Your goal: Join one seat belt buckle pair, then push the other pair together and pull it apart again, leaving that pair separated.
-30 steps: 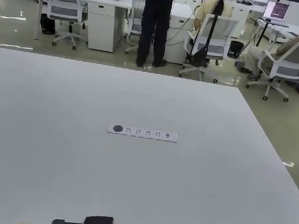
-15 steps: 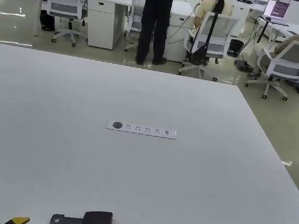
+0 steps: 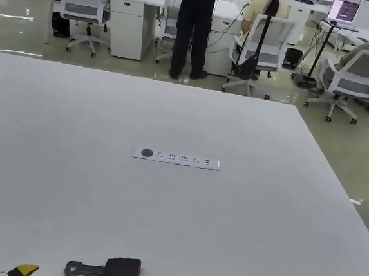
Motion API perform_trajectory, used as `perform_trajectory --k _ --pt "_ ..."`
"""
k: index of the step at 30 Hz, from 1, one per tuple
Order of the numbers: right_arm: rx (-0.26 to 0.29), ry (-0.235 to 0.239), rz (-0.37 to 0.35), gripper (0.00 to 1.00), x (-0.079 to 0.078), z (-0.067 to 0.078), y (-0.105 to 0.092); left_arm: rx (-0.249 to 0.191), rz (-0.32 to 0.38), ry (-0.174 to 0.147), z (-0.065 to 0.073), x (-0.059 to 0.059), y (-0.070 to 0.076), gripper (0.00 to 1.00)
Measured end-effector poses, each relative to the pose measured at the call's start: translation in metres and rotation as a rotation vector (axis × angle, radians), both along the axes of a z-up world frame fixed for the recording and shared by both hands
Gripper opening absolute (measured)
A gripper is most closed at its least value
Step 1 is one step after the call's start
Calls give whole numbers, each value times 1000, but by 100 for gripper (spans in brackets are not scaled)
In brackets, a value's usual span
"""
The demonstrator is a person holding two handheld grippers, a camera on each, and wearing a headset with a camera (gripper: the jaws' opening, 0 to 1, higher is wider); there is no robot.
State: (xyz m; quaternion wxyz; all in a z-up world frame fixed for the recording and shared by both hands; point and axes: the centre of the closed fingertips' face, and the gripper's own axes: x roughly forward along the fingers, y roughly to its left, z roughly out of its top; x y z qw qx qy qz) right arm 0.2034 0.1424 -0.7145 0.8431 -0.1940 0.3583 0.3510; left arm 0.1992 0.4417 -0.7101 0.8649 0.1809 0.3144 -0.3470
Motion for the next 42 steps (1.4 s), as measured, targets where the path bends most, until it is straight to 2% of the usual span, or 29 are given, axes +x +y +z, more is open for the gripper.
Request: perform_trajectory --k 5,8,22,32,36,42 --pt "10 8 -4 89 0 0 0 10 -6 0 0 -1 0 94" --pt "3 7 -2 89 -1 1 0 31 -7 3 -3 -1 4 95" --pt "-19 20 6 88 -3 -7 -3 22 24 13 -7 3 11 95" --pt "-24 24 21 87 -3 -10 -2 29 9 26 -9 0 8 94" --pt "-21 19 40 84 -4 -11 2 31 -10 37 -12 -3 7 90" --pt "5 20 57 78 -2 -12 9 61 -35 45 -15 -7 2 86"
